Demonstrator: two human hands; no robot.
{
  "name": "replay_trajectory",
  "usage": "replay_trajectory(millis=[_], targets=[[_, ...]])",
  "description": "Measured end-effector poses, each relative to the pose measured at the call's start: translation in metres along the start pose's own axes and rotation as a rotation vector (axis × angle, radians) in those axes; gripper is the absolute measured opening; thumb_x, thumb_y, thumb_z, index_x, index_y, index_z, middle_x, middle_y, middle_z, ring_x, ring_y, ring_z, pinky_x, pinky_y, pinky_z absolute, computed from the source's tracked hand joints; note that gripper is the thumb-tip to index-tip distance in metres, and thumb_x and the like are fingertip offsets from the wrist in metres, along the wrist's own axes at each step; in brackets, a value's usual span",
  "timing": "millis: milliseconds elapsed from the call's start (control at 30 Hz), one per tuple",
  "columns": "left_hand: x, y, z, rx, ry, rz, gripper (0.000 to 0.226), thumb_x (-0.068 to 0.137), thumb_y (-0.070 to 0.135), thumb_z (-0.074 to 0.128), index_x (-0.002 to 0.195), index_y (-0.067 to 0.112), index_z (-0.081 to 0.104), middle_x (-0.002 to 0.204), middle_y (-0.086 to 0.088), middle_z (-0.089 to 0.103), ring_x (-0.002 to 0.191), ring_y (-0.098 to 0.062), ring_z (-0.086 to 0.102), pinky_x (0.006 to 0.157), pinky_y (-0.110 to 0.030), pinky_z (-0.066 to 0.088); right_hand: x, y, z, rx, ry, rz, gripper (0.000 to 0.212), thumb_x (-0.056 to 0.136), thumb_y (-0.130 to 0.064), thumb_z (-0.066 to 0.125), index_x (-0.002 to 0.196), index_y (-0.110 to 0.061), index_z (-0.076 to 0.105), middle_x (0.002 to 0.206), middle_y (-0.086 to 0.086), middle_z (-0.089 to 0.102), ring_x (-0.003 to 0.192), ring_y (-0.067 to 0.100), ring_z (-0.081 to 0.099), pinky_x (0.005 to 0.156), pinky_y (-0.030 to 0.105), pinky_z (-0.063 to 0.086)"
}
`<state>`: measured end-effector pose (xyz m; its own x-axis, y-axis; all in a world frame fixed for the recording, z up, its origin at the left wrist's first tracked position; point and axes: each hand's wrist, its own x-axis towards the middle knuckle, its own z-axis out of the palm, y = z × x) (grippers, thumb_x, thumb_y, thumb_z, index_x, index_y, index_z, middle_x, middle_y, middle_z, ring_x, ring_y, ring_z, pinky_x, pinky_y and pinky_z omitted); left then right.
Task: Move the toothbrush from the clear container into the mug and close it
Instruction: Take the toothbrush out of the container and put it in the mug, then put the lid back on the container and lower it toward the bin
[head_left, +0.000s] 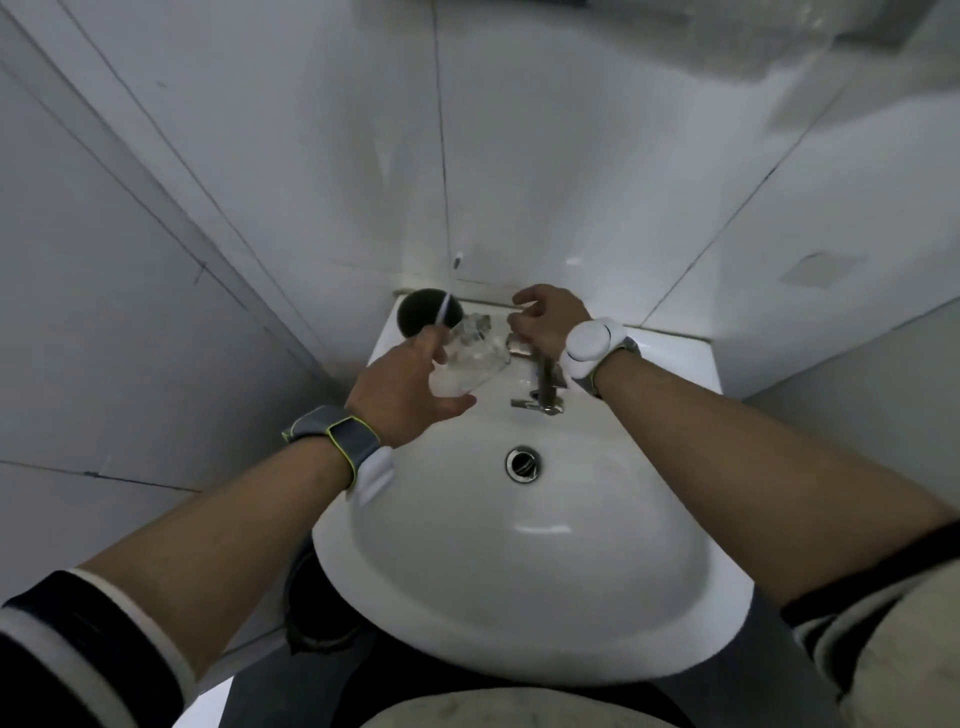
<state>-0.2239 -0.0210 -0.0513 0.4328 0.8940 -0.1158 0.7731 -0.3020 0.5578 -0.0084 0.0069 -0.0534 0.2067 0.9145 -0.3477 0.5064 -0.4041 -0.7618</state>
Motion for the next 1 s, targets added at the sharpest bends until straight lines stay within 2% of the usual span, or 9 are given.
replay_trajectory(millis=[100, 233, 333, 433, 533, 600, 767, 867, 1000], targets=[[0.008, 0.036, 0.021, -0.035, -0.044, 0.067, 0.078, 0.071, 0.049, 0.077, 0.135, 0.024, 0.04, 0.111, 0.007, 0.059, 0.096, -0.015, 0.058, 0.077, -0.031, 0.047, -0.009, 0.027, -0.035, -0.097, 0.049, 0.005, 0.036, 0.085, -0.022, 0.066, 0.12, -0.015, 0.063, 0.112, 0.01, 0.07, 0.103, 0.024, 0.064, 0.079, 0.018, 0.042], [0.02, 0.083, 0.052, -0.077, -0.061, 0.13, 0.076, 0.067, 0.054, 0.077, 0.129, 0.027, 0.042, 0.105, 0.009, 0.061, 0.09, -0.014, 0.061, 0.075, -0.033, 0.051, -0.017, 0.078, -0.078, -0.235, 0.126, 0.005, 0.035, 0.084, -0.02, 0.066, 0.118, -0.015, 0.063, 0.112, 0.008, 0.07, 0.106, 0.025, 0.063, 0.079, 0.017, 0.038], [0.023, 0.108, 0.076, -0.088, -0.079, 0.154, 0.079, 0.068, 0.053, 0.077, 0.133, 0.029, 0.039, 0.104, 0.01, 0.062, 0.085, -0.011, 0.061, 0.072, -0.03, 0.05, -0.018, 0.117, -0.102, -0.383, 0.081, 0.014, 0.044, 0.082, -0.022, 0.068, 0.125, -0.016, 0.058, 0.126, 0.01, 0.06, 0.116, 0.028, 0.057, 0.091, 0.025, 0.04], [0.021, 0.122, 0.099, -0.12, -0.087, 0.151, 0.077, 0.067, 0.052, 0.078, 0.131, 0.03, 0.041, 0.104, 0.011, 0.062, 0.086, -0.01, 0.059, 0.074, -0.029, 0.05, -0.015, 0.153, -0.112, -0.611, -0.041, 0.024, 0.066, 0.079, -0.029, 0.071, 0.139, -0.021, 0.046, 0.146, 0.011, 0.044, 0.134, 0.031, 0.042, 0.109, 0.036, 0.035], [0.016, 0.122, 0.113, -0.133, -0.098, 0.144, 0.077, 0.068, 0.052, 0.079, 0.131, 0.028, 0.041, 0.108, 0.008, 0.064, 0.092, -0.012, 0.061, 0.077, -0.032, 0.053, -0.015, 0.18, -0.108, -0.718, -0.146, 0.007, 0.084, 0.08, -0.035, 0.071, 0.15, -0.025, 0.027, 0.159, 0.012, 0.023, 0.144, 0.034, 0.026, 0.114, 0.044, 0.03], [0.013, 0.118, 0.122, -0.133, -0.091, 0.124, 0.078, 0.068, 0.052, 0.078, 0.132, 0.027, 0.041, 0.11, 0.008, 0.064, 0.093, -0.013, 0.062, 0.079, -0.033, 0.053, -0.014, 0.194, -0.103, -0.766, -0.195, -0.021, 0.084, 0.083, -0.034, 0.069, 0.152, -0.024, 0.022, 0.161, 0.013, 0.016, 0.145, 0.035, 0.022, 0.114, 0.046, 0.03], [0.005, 0.104, 0.13, -0.131, -0.069, 0.066, 0.076, 0.069, 0.051, 0.079, 0.131, 0.028, 0.041, 0.11, 0.009, 0.063, 0.093, -0.01, 0.06, 0.079, -0.03, 0.052, -0.006, 0.207, -0.093, -0.801, -0.143, -0.057, 0.063, 0.086, -0.02, 0.061, 0.145, -0.019, 0.038, 0.15, 0.017, 0.031, 0.135, 0.039, 0.032, 0.106, 0.047, 0.04], [-0.001, 0.094, 0.129, -0.134, -0.062, 0.035, 0.076, 0.069, 0.05, 0.079, 0.131, 0.028, 0.042, 0.109, 0.011, 0.062, 0.092, -0.01, 0.06, 0.079, -0.031, 0.051, -0.004, 0.211, -0.093, -0.773, -0.133, -0.05, 0.06, 0.086, -0.016, 0.061, 0.142, -0.019, 0.043, 0.146, 0.019, 0.033, 0.13, 0.04, 0.036, 0.104, 0.045, 0.04], [-0.011, 0.085, 0.121, -0.143, -0.063, 0.009, 0.076, 0.067, 0.051, 0.079, 0.13, 0.029, 0.042, 0.108, 0.012, 0.063, 0.092, -0.011, 0.061, 0.077, -0.029, 0.049, -0.015, 0.196, -0.092, -0.535, 0.002, 0.029, 0.06, 0.08, -0.023, 0.07, 0.135, -0.016, 0.047, 0.135, 0.019, 0.044, 0.122, 0.037, 0.046, 0.1, 0.038, 0.04]])
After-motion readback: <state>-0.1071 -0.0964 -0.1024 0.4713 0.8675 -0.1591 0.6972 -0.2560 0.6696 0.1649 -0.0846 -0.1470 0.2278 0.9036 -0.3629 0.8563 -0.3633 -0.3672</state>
